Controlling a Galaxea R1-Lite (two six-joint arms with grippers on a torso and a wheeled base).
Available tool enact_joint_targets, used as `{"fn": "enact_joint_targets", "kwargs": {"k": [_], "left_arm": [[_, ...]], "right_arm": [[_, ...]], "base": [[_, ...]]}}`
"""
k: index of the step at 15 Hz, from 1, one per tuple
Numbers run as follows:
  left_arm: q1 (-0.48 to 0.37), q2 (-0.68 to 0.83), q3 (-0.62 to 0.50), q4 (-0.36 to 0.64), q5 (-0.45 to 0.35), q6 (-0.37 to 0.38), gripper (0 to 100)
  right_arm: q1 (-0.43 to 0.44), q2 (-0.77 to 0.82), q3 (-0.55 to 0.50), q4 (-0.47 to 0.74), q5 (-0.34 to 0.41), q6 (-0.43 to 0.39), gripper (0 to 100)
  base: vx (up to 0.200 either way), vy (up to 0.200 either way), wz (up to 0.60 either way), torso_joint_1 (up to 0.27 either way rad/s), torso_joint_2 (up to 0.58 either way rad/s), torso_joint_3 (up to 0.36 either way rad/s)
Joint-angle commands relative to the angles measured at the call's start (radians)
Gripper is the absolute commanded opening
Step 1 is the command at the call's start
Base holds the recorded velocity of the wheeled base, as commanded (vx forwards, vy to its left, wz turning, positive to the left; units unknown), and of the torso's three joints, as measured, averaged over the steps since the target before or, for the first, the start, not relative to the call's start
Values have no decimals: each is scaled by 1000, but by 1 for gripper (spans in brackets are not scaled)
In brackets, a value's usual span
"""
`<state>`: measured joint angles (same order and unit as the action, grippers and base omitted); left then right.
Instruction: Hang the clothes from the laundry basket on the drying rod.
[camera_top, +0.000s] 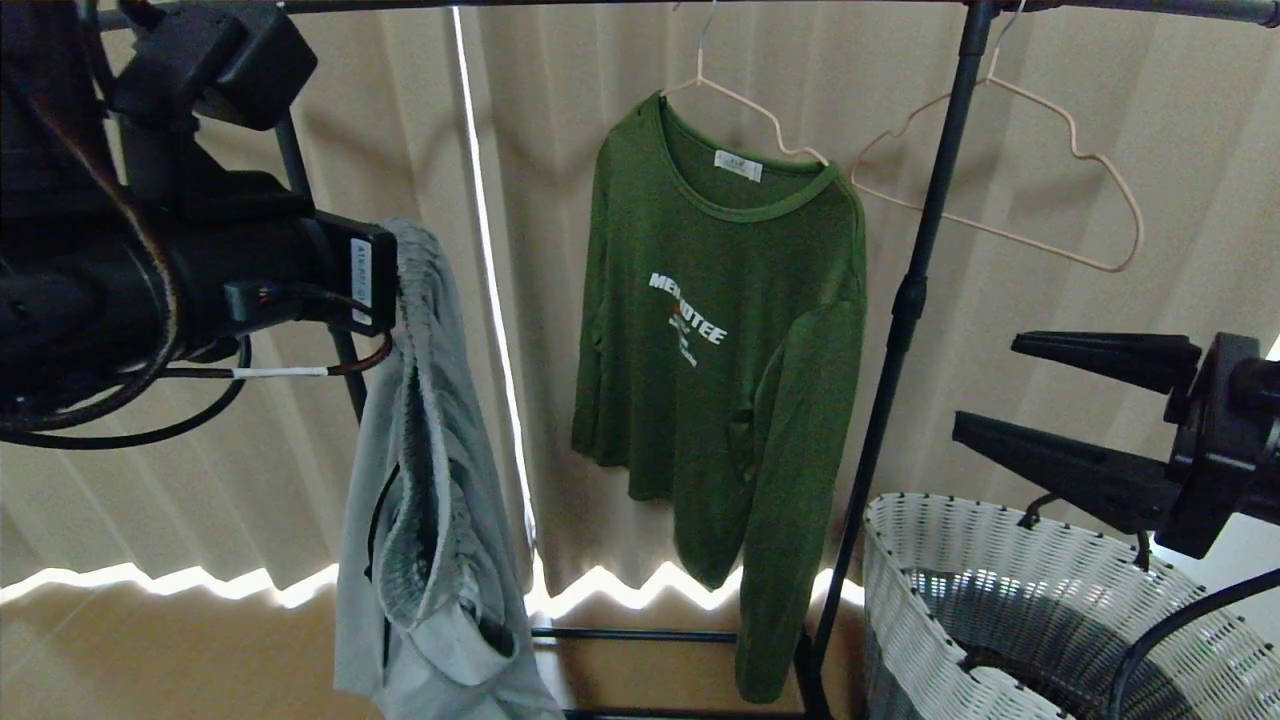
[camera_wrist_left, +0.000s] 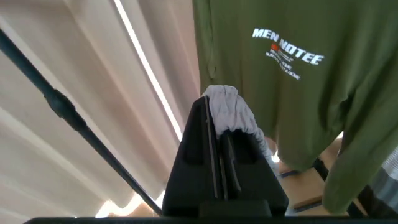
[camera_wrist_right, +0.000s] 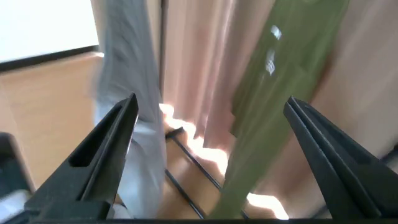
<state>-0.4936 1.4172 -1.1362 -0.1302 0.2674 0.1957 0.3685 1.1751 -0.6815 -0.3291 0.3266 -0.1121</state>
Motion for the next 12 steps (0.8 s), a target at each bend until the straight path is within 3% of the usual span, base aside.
{"fn": "enact_joint_targets", "kwargs": {"k": [1,4,8,10,12], "left_arm": [[46,-100,47,18,-2,7,0],[139,-193,99,27,-22,2,0],[234,-311,174,40,-139,-32,0],[247,-325,207,40,-143,-52,0],[248,-348,263,40,-142,-76,0]], "right_arm": [[-109,-43,85,1,-27,-73,100],[-264,-58,184,-5,-29,-166,100],[-280,-184,342,-108,-29,-170,100],[-284,-189,356,-123,-29,-169,100],[-376,-184,398,-125,-35,-164,100]], "base": [[0,0,0,0,0,0],[0,0,0,0,0,0],[0,0,0,0,0,0],[0,0,0,0,0,0],[0,0,0,0,0,0]]}}
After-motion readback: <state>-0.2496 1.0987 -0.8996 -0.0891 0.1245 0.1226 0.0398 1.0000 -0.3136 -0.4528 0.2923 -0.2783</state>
